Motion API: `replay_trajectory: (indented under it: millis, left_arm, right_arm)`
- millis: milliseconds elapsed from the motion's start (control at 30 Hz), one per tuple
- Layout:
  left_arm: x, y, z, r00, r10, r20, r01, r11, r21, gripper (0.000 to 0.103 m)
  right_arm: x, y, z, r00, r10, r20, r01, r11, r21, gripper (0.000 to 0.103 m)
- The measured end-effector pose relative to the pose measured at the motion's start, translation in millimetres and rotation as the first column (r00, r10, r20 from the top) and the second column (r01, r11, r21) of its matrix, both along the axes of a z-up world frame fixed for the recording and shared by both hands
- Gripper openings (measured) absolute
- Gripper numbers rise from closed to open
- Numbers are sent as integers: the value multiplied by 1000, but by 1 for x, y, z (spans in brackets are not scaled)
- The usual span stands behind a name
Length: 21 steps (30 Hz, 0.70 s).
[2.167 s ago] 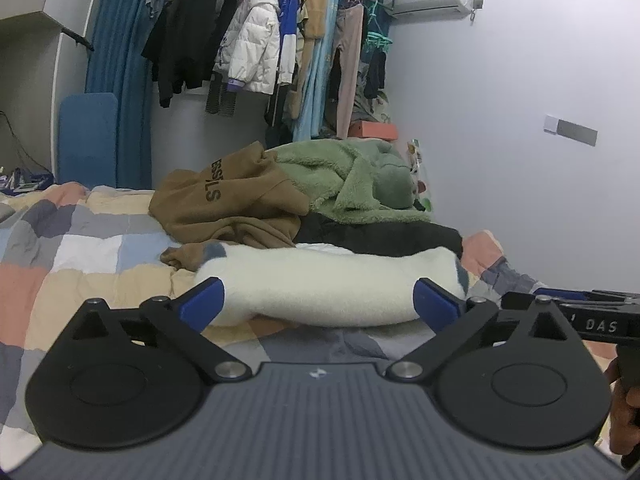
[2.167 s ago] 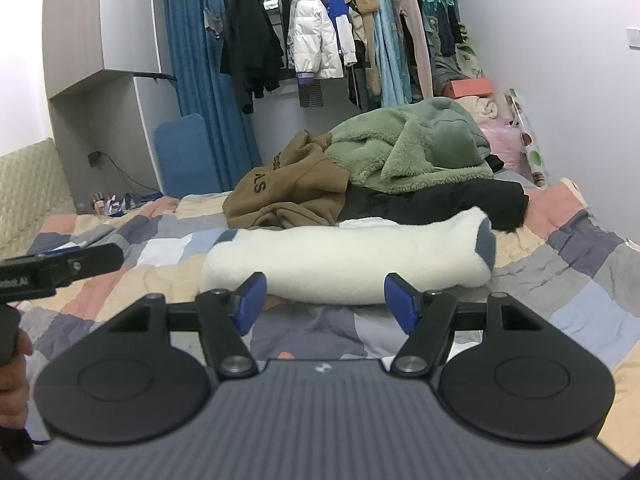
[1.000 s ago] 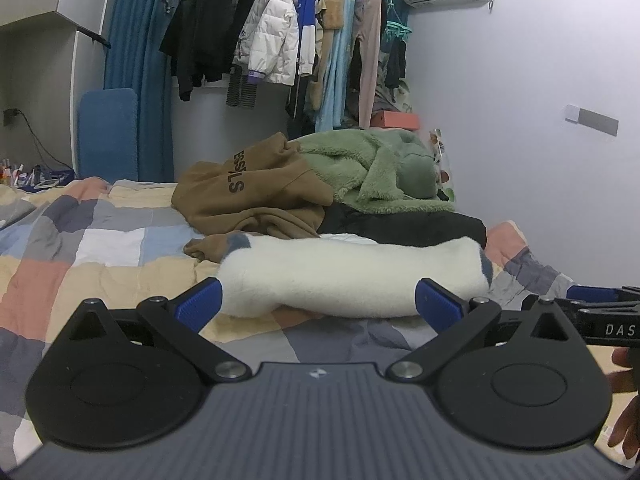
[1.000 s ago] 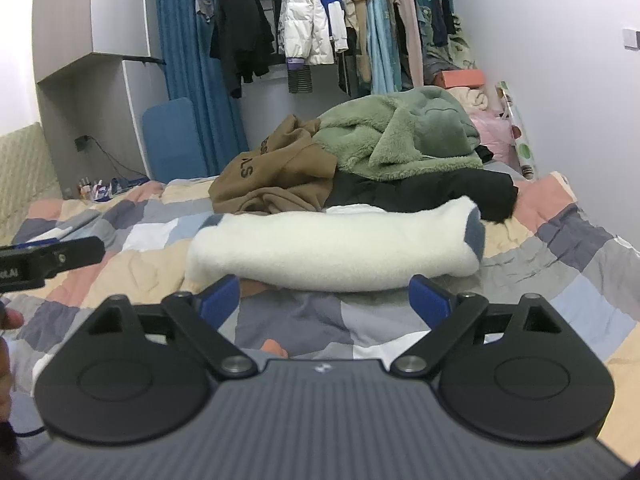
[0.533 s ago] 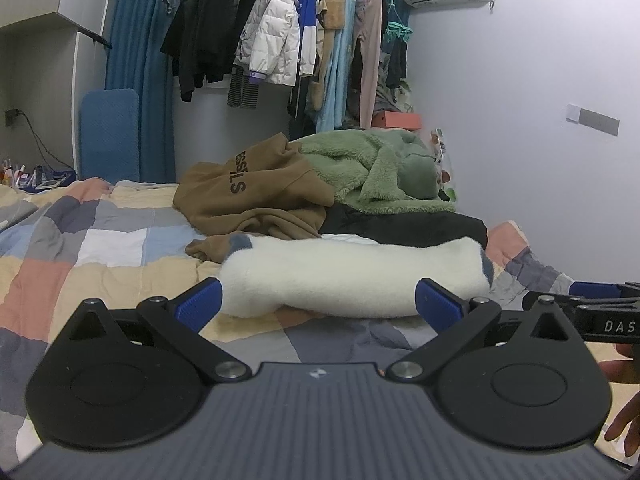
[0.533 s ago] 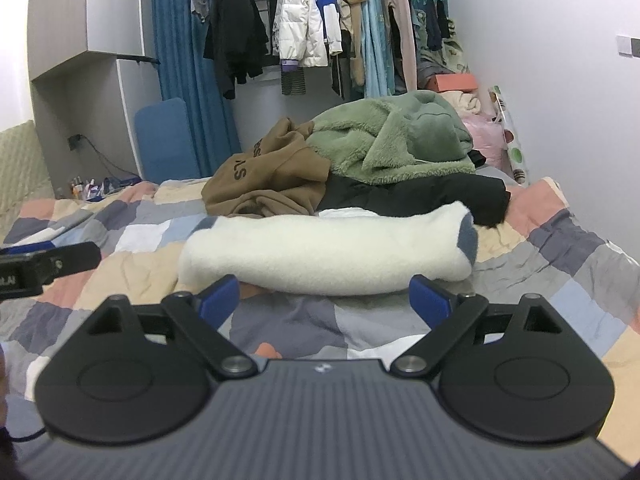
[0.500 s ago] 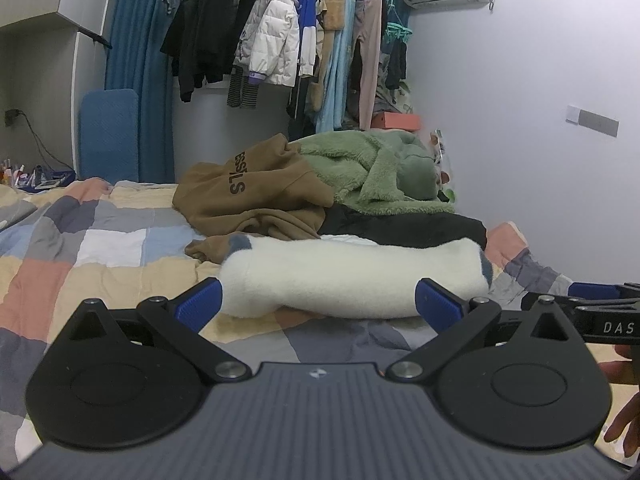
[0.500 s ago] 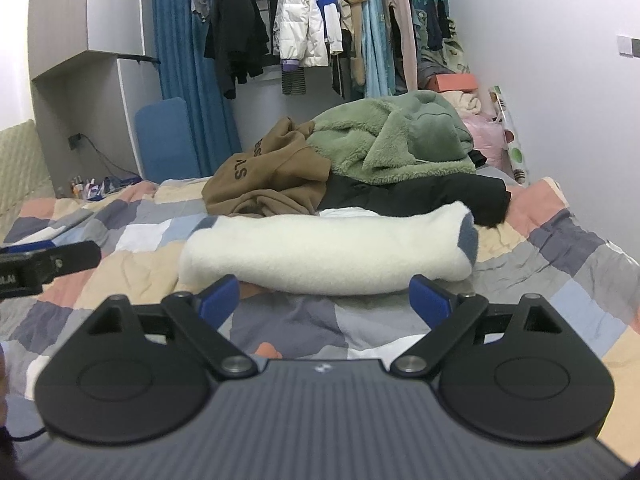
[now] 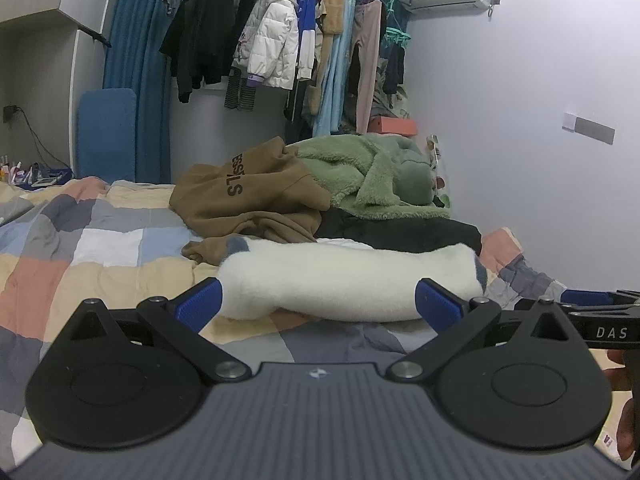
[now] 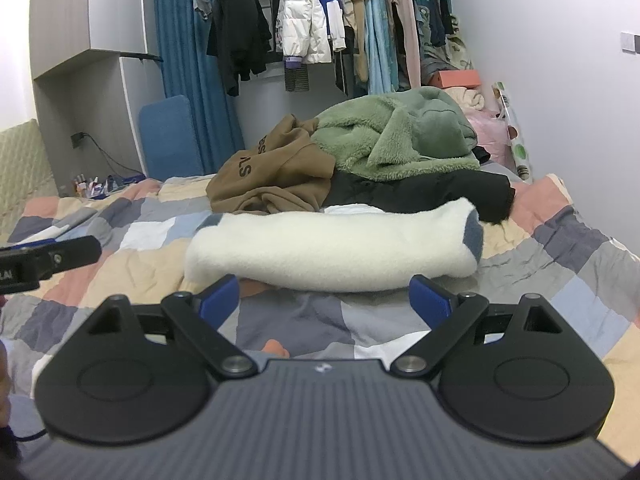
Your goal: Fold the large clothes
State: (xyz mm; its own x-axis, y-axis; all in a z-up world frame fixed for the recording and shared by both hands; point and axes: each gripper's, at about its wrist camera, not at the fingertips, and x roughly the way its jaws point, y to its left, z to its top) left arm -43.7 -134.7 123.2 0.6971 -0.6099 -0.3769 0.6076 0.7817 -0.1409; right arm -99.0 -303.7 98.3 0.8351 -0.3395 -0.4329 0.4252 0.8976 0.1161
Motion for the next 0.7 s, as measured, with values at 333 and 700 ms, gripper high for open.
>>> replay_trajectory:
  millis: [333,700]
  left_arm:
    - [-1,1,2,1000,2,0,-2,1000,-1,103]
    - [-1,1,1,1000,-1,-1,1,1000,-2,103]
  right_arm:
    - [-1,0,0,1000,1,0,-1,1000,4,93]
    - [0,-1,0,1000,1,1,-1,1000,1,93]
